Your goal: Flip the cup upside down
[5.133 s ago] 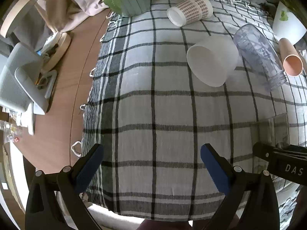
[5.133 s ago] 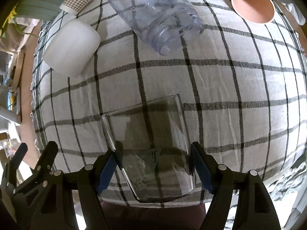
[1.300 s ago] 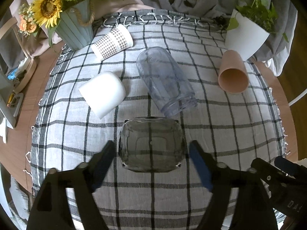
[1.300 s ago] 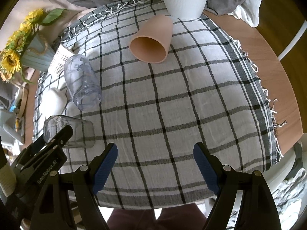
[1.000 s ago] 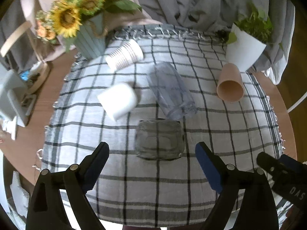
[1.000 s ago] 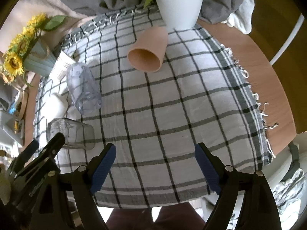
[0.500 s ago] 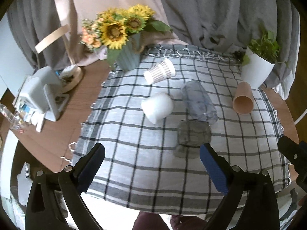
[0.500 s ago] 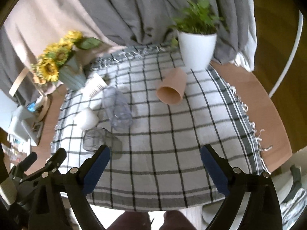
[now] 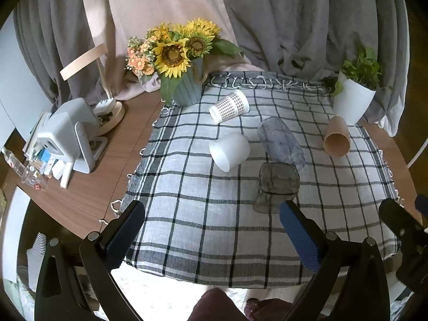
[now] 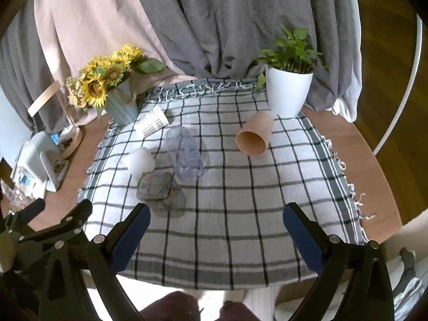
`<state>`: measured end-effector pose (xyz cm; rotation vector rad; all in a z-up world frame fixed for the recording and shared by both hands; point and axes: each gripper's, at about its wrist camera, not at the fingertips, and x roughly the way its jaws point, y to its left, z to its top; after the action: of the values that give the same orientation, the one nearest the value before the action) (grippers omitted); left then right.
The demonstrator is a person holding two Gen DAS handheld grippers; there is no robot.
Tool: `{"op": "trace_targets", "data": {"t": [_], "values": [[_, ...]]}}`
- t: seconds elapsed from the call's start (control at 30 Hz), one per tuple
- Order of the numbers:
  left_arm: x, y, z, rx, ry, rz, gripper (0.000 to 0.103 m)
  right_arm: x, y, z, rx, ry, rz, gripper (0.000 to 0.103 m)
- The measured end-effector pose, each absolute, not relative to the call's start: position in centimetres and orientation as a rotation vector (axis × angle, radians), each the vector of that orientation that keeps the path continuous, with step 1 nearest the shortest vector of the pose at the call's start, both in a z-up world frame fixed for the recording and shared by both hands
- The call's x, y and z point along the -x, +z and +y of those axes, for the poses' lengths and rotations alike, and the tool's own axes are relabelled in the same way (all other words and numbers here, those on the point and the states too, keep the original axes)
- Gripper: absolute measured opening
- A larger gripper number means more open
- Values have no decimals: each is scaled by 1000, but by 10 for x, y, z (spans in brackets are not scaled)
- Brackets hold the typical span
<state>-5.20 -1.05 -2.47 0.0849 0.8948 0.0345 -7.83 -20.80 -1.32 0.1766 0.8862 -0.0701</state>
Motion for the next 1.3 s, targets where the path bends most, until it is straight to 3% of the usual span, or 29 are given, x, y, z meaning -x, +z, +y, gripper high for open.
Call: {"op": "trace_targets", "data": {"t": [1.3], "values": [[62, -18, -4, -85, 3, 861, 103, 98, -9, -198, -206, -108, 847, 101]]}}
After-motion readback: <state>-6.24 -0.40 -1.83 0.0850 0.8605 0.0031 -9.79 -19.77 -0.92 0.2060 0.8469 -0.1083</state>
